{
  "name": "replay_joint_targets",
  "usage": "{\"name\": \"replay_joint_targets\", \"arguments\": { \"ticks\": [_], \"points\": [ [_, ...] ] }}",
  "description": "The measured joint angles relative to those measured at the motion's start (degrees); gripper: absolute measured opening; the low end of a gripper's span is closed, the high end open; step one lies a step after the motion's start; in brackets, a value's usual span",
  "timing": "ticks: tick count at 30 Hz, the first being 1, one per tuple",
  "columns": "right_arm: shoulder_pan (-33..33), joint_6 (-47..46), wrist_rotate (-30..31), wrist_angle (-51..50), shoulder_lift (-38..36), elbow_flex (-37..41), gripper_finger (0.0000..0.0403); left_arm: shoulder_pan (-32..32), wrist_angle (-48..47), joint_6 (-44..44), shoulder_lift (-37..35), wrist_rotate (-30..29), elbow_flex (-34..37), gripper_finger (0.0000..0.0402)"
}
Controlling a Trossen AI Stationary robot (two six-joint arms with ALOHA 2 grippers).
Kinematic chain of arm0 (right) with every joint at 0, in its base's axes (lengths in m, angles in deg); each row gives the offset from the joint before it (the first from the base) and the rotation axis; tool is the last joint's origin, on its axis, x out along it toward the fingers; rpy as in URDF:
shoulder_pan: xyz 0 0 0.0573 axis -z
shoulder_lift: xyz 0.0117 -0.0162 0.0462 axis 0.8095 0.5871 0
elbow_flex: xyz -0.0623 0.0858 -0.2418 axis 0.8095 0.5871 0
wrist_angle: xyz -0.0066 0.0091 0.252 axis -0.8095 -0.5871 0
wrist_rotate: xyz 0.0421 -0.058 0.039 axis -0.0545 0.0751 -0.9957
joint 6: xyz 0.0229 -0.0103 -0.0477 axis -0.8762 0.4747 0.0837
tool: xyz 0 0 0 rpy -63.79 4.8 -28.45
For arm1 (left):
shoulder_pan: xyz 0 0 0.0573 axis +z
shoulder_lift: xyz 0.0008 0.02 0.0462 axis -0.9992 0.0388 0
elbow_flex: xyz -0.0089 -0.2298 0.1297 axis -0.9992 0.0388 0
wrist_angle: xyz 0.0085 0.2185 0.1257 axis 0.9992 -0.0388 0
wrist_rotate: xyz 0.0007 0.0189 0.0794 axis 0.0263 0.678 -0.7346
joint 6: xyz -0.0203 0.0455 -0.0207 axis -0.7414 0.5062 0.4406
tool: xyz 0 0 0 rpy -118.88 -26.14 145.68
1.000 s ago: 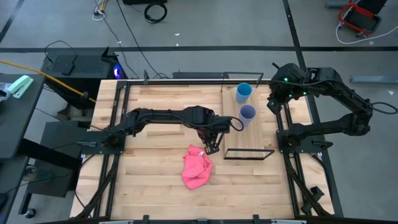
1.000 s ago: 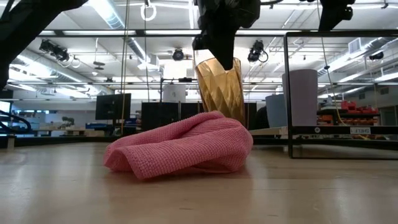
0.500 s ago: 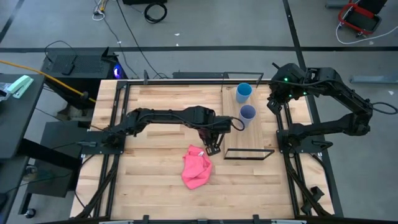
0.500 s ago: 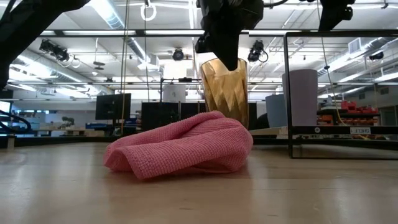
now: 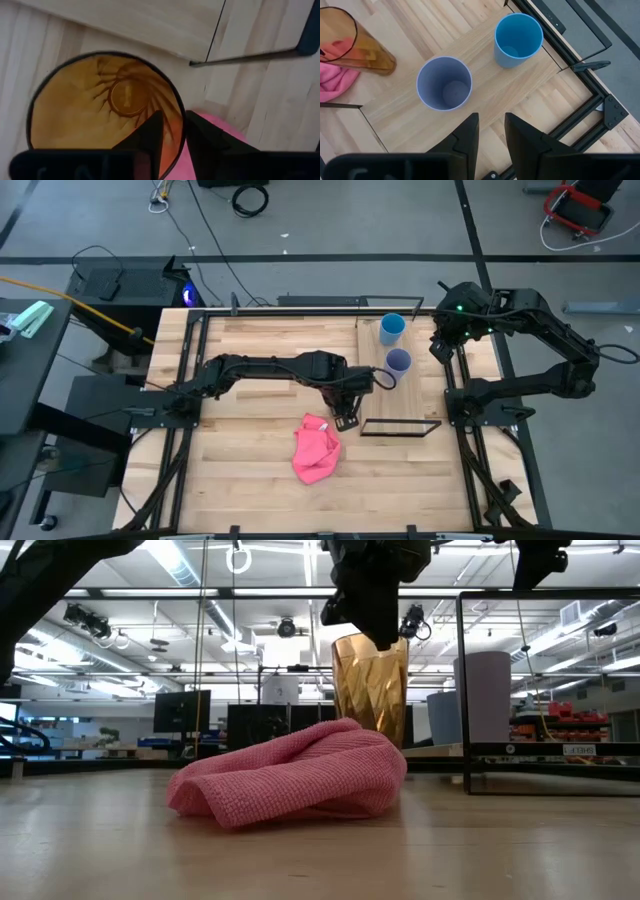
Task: Stack small to large cups/mugs on shelf
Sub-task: Put the brown cup on the shelf
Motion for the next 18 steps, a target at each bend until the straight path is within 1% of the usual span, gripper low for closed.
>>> {"name": "replay_joint_targets", "arguments": {
  "ticks": [10,15,18],
  "points": [
    [0.0,1.4,-0.08,0.02,0.0,0.0,0.0101,0.0,2.75,-0.99,-0.39,1.49,-0.04,0.0119],
    [0.02,1.49,-1.32,0.74,0.0,0.0,0.0101,0.18,2.91,-2.25,-3.3,1.46,-0.15,0.0127],
    [0.02,0.99,-3.32,1.94,0.0,0.0,0.0101,0.42,2.63,-2.32,-5.15,1.46,-0.15,0.0128]
  ]
}}
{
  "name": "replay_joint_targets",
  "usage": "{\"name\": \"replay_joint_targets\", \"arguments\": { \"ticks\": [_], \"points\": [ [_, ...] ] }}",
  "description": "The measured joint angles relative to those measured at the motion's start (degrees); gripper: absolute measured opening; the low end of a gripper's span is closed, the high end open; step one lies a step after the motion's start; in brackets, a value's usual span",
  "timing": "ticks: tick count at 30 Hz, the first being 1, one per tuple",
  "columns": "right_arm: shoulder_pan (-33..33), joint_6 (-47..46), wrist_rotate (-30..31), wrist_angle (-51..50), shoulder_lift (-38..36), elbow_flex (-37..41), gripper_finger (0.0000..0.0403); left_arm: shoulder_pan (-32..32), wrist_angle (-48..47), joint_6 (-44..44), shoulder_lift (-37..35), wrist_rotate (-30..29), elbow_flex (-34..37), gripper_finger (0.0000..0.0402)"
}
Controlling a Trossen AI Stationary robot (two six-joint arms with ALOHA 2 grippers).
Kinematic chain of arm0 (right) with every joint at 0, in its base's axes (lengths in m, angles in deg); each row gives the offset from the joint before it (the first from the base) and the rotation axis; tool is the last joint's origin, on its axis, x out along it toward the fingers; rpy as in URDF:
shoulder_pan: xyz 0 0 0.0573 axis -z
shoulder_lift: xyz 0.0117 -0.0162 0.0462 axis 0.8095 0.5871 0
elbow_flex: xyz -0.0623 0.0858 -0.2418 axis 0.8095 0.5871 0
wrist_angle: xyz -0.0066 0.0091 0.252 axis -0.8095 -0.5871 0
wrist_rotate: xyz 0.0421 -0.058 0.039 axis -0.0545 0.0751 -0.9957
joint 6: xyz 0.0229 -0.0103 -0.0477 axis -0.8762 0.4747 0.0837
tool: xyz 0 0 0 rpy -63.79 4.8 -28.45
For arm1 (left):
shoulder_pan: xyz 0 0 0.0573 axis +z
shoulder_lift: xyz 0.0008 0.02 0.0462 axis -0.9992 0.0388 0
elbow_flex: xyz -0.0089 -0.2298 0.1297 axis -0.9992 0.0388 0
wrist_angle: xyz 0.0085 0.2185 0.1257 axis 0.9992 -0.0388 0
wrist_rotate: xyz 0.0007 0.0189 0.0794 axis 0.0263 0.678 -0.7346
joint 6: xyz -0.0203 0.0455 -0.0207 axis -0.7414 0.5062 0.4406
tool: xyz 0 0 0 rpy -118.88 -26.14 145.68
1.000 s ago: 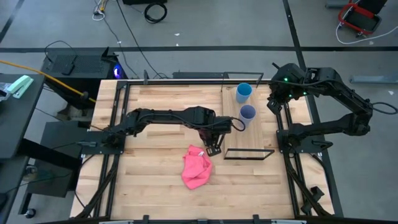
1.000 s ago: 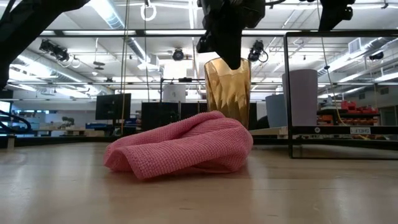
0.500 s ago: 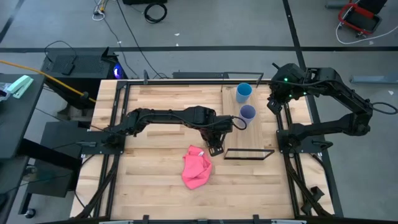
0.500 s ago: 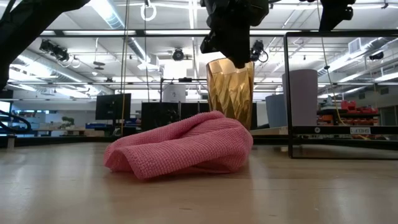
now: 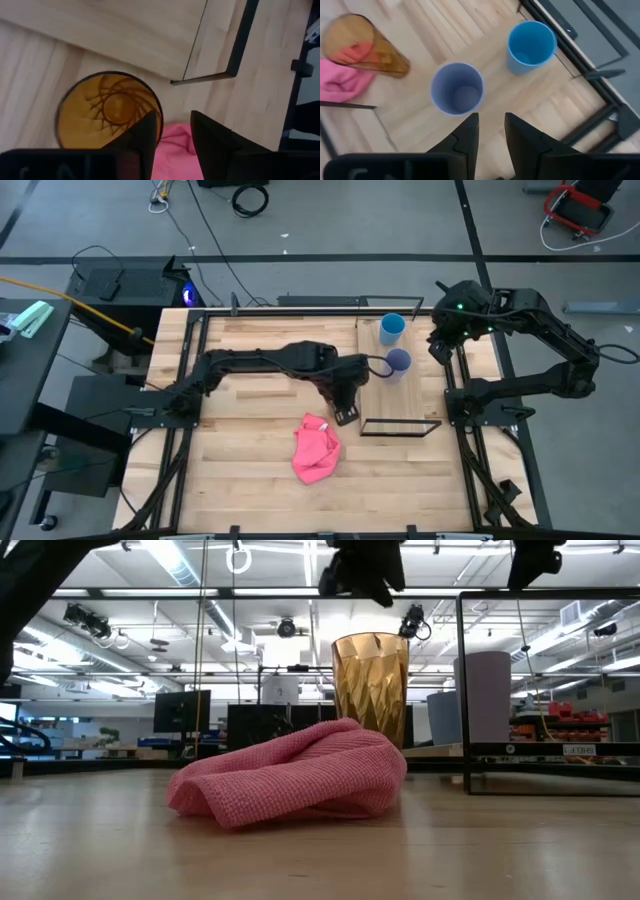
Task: Stack small to large cups/mugs on shelf
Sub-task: Put the brown cup on the shelf
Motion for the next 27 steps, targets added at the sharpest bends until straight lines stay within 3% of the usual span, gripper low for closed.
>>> {"name": "replay_joint_targets", "arguments": {
  "ticks": [4,11,20,27],
  "points": [
    [0.0,-0.09,-4.75,2.65,0.19,0.0,0.0101,0.88,-2.79,-1.67,-2.91,-2.17,-0.04,0.0122],
    [-0.76,0.81,-11.74,7.78,2.69,-0.02,0.0101,3.47,-20.3,-7.3,-3.97,-11.0,0.14,0.0106],
    [-6.21,3.91,-14.32,17.24,10.12,-0.02,0.0101,6.34,-19.5,-5.6,-4.78,-11.46,1.46,0.0102],
    [-10.51,3.97,-14.32,23.04,16.58,-0.02,0.0101,11.26,-19.5,-3.77,-6.68,-15.62,1.42,0.0099]
  ]
}}
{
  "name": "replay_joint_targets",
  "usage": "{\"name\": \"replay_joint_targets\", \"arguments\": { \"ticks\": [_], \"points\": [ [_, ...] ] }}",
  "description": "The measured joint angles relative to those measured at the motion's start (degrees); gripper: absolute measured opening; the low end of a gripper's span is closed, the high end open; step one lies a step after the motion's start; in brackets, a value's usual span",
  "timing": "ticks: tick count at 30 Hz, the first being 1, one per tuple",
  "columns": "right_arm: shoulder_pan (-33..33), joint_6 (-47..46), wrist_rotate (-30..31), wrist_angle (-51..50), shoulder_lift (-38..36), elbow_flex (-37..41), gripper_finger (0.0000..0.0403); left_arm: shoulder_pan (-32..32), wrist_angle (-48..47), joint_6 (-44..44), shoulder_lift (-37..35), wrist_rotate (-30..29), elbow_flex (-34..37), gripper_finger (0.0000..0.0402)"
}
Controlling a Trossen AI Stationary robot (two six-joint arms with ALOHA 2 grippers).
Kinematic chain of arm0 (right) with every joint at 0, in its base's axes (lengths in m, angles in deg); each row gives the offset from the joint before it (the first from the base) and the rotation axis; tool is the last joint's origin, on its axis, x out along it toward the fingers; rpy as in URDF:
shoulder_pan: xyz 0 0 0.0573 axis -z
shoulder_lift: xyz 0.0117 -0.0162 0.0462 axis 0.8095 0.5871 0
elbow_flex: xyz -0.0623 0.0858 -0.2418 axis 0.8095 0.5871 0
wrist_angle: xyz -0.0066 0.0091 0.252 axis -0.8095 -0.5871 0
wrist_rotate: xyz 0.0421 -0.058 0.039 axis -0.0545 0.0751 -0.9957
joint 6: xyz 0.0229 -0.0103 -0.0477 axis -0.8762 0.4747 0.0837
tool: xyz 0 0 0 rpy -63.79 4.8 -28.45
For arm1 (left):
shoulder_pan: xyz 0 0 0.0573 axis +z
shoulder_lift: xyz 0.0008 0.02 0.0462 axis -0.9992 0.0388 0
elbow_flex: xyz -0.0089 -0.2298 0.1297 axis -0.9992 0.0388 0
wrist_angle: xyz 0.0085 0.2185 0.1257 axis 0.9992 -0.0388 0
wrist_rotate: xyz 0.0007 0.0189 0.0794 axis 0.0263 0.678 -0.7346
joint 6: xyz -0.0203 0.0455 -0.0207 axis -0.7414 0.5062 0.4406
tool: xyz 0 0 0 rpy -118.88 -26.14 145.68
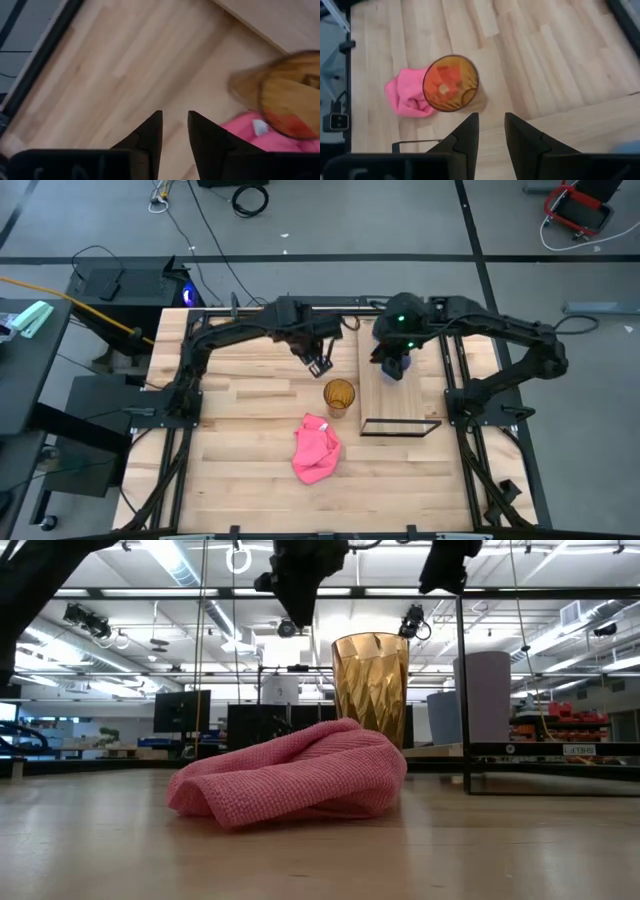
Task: Stack small to large cups/mugs on shelf
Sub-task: Put the brown cup on the shelf
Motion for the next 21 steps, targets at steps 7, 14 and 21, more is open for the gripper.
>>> {"name": "replay_joint_targets", "arguments": {
  "ticks": [7,14,21],
  "points": [
    [-3.08,0.61,0.26,0.74,4.83,0.0,0.0101,9.29,0.03,5.71,-0.04,-0.29,0.0,0.0097],
    [-5.22,0.66,0.24,5.16,8.53,0.0,0.0101,20.16,0.58,9.16,-0.02,-0.25,0.0,0.0094],
    [-5.36,1.04,0.26,7.47,13.51,0.0,0.0101,27.17,3.95,11.57,0.01,2.74,0.0,0.0084]
  ]
}}
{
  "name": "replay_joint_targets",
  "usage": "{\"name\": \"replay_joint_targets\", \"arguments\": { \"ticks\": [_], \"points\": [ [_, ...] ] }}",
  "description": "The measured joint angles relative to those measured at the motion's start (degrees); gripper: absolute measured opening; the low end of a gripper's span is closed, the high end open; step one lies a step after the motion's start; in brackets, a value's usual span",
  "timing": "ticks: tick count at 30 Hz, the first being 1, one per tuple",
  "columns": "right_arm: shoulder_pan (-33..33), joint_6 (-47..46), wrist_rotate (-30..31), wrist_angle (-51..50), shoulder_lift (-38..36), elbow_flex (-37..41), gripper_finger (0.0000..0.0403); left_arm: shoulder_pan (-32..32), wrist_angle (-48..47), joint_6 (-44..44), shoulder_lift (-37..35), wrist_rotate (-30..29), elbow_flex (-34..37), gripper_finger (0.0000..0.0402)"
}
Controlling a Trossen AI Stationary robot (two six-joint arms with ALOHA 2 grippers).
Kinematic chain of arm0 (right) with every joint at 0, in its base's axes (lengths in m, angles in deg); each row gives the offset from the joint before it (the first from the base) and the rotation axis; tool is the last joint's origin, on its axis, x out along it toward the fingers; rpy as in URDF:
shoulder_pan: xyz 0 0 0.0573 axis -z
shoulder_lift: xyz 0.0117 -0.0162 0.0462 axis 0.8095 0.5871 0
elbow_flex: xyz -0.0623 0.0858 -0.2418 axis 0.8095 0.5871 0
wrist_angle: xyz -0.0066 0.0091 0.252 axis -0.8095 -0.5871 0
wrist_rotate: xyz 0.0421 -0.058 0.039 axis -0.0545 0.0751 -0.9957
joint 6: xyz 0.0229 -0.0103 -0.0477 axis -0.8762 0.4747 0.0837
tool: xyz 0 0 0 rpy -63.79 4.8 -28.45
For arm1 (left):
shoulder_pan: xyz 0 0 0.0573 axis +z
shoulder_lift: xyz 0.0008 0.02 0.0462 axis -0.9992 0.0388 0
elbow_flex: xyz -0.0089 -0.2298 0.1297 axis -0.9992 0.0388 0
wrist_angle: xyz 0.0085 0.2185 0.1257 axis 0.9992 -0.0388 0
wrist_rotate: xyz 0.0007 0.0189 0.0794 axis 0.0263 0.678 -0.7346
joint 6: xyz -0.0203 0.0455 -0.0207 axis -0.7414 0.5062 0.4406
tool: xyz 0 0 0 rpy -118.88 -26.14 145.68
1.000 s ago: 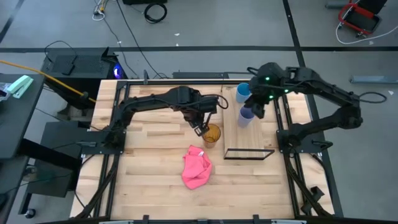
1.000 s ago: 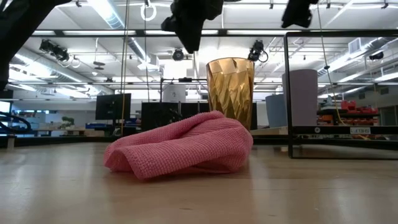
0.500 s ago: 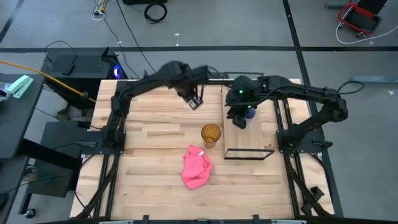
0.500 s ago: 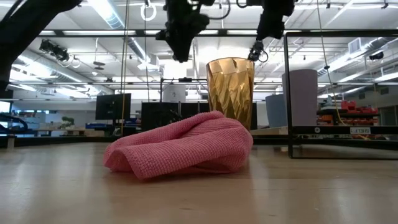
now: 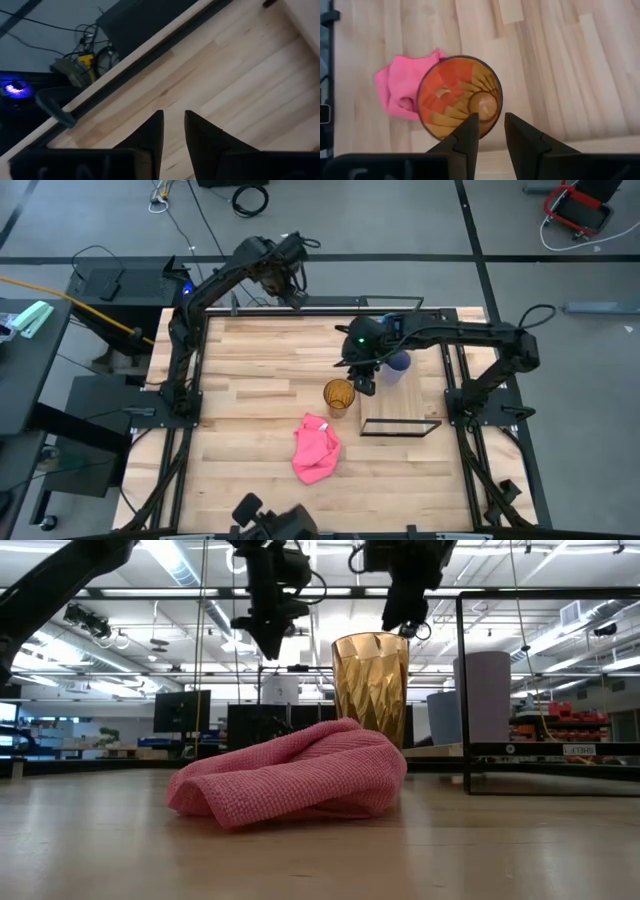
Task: Stack small to large cups/mugs on shelf
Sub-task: Put the brown cup on the shelf
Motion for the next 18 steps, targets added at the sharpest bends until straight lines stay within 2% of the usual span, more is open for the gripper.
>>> {"name": "replay_joint_targets", "arguments": {
  "ticks": [9,18],
  "points": [
    [-0.02,-0.2,-0.01,0.0,4.73,0.0,0.0103,1.82,2.2,0.86,0.08,2.68,0.0,0.0073],
    [0.02,-0.63,2.08,0.26,4.78,0.0,0.0122,1.71,2.2,1.49,0.08,2.71,0.0,0.0074]
  ]
}}
